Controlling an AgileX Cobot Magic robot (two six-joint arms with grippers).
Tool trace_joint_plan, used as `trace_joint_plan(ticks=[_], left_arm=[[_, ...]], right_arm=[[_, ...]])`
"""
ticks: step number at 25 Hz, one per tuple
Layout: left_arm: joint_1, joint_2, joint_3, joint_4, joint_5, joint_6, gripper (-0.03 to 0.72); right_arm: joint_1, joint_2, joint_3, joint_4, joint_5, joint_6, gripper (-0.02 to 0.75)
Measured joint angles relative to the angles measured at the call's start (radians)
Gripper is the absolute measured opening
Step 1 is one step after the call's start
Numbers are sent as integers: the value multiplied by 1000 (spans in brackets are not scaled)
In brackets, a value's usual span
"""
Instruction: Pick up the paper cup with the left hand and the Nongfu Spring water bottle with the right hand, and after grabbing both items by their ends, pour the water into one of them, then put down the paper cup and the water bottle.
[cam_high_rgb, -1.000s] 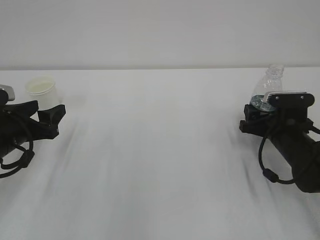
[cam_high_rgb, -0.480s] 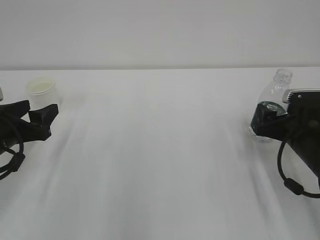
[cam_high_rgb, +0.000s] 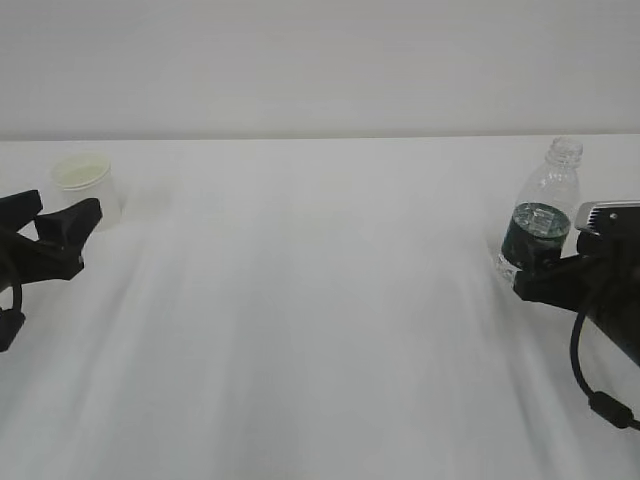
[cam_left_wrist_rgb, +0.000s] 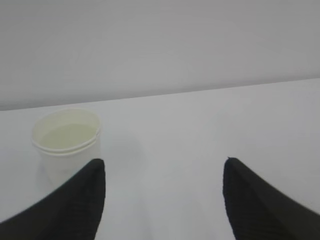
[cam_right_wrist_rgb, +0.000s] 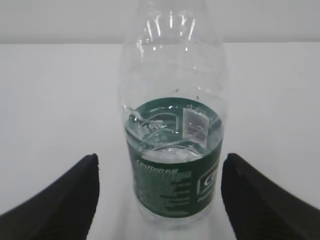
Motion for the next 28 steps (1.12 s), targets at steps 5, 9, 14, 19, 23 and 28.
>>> trace_joint_plan(ticks=[5, 9, 14, 19, 23, 28], left_arm=[[0, -62, 23, -4, 0, 0, 524], [0, -120, 28, -4, 35, 0, 524], [0, -244, 29, -4, 126, 0, 524], [0, -402, 30, -4, 250, 0, 524], [0, -534, 37, -11, 347, 0, 524], [0, -699, 38, -17, 462, 0, 524]], right_arm=[[0, -70, 71, -10, 0, 7, 566], [0, -147, 132, -12, 0, 7, 566], [0, -242, 191, -12, 0, 7, 566], [0, -328, 220, -12, 0, 24, 566], [0, -388, 225, -23, 18, 38, 566], [0, -465, 227, -31, 77, 49, 566]])
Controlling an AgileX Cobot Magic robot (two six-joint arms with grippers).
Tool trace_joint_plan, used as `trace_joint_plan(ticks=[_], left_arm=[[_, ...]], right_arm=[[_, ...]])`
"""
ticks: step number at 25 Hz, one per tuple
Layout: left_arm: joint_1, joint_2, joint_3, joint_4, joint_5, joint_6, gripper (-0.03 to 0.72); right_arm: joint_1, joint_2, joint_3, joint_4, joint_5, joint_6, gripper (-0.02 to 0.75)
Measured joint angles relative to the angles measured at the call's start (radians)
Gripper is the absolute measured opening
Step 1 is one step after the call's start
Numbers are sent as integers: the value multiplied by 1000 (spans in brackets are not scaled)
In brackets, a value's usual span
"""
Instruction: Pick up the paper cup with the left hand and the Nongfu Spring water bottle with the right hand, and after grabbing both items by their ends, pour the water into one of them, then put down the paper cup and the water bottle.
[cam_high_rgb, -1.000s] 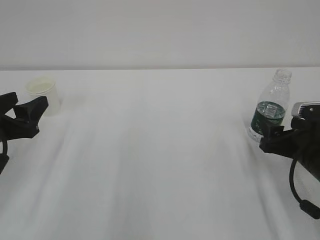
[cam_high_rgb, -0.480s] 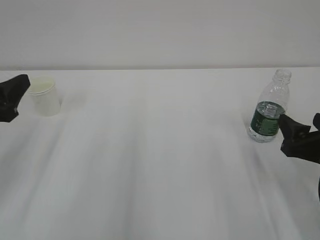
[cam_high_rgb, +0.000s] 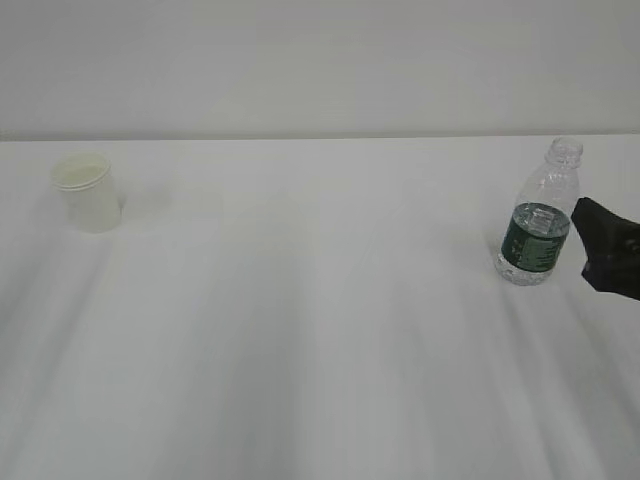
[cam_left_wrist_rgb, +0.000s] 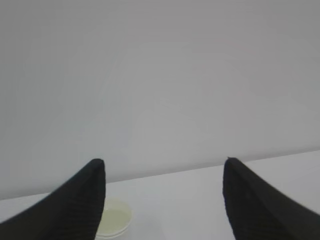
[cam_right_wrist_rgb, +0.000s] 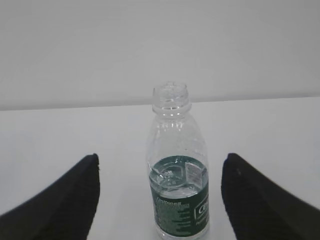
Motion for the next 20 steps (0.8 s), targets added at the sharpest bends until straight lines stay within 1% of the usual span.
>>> trace_joint_plan(ticks=[6, 10, 15, 20], left_arm=[[0, -151, -18, 0, 162, 0, 524], [0, -217, -65, 0, 263, 0, 524], [0, -245, -134, -2, 377, 2, 524], [0, -248, -189, -17, 438, 2, 524]], right_arm=[[0, -95, 0, 0, 87, 0, 566], [0, -163, 0, 0, 135, 2, 566], [0, -242, -27, 0, 250, -9, 566], [0, -326, -75, 0, 377, -60, 566]])
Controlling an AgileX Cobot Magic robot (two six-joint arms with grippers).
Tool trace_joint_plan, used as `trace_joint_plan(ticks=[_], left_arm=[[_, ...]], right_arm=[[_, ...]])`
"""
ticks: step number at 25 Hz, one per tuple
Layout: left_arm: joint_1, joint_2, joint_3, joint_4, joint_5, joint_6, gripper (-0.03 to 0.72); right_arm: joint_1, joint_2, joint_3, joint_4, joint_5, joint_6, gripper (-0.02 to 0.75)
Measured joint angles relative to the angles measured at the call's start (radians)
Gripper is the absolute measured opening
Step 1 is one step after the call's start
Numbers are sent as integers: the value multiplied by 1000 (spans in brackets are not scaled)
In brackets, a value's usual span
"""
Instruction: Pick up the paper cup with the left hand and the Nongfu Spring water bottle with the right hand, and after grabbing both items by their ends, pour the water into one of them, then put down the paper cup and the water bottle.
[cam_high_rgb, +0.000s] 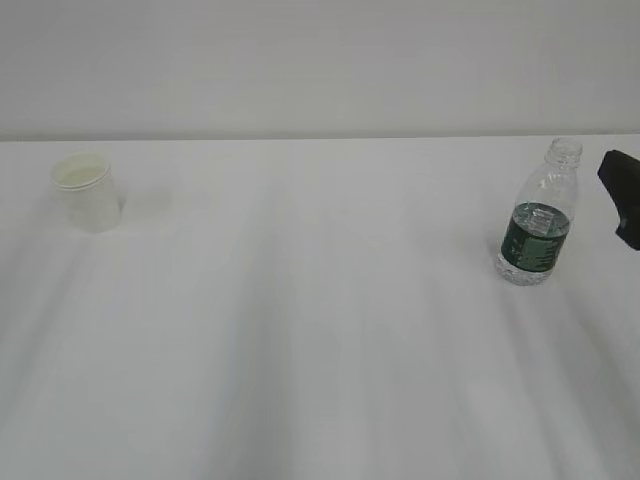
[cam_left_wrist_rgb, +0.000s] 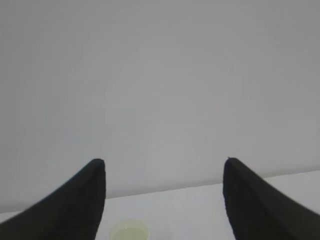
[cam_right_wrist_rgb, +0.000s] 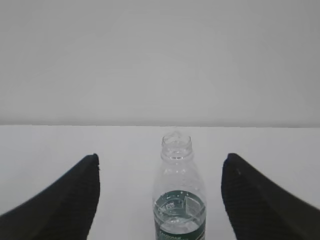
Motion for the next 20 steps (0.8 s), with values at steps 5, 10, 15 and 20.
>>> trace_joint_plan(ticks=[5, 10, 15, 20], left_arm=[[0, -24, -58, -11, 76, 0, 524], [0, -79, -98, -12, 152, 0, 524], [0, -132, -130, -8, 288, 0, 524], [0, -197, -156, 32, 437, 0, 494]], right_arm=[[0, -94, -57, 21, 135, -57, 566], [0, -193, -111, 33, 280, -98, 566], [0, -286, -142, 41, 443, -116, 566], [0, -379, -176, 43, 594, -119, 566]])
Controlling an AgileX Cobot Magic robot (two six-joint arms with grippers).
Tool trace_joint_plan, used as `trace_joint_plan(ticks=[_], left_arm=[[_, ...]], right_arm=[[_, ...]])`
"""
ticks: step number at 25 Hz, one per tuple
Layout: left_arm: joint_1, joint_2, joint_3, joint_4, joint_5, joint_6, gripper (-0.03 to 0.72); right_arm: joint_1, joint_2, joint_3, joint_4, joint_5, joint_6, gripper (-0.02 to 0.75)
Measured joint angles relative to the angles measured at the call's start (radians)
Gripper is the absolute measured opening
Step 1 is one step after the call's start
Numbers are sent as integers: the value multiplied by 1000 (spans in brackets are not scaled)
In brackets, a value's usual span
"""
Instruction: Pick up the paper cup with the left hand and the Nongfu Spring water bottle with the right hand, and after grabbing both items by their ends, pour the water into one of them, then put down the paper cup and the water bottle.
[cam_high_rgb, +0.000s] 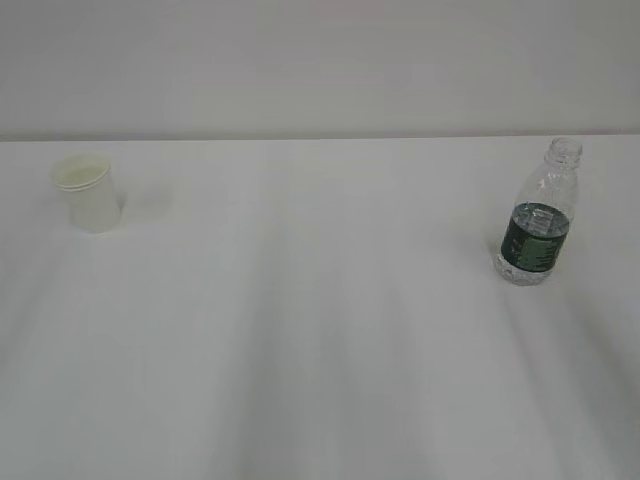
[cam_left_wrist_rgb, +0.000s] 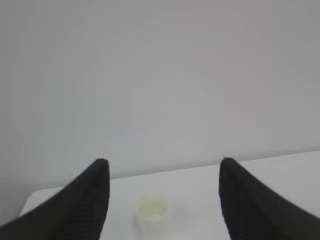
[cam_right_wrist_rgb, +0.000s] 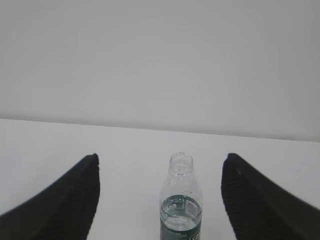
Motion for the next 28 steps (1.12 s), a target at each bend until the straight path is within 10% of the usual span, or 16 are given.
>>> trace_joint_plan(ticks=[28], left_arm=[[0, -325, -15, 23, 753, -101, 477]], right_arm=[[0, -305, -84, -103, 712, 104, 564]])
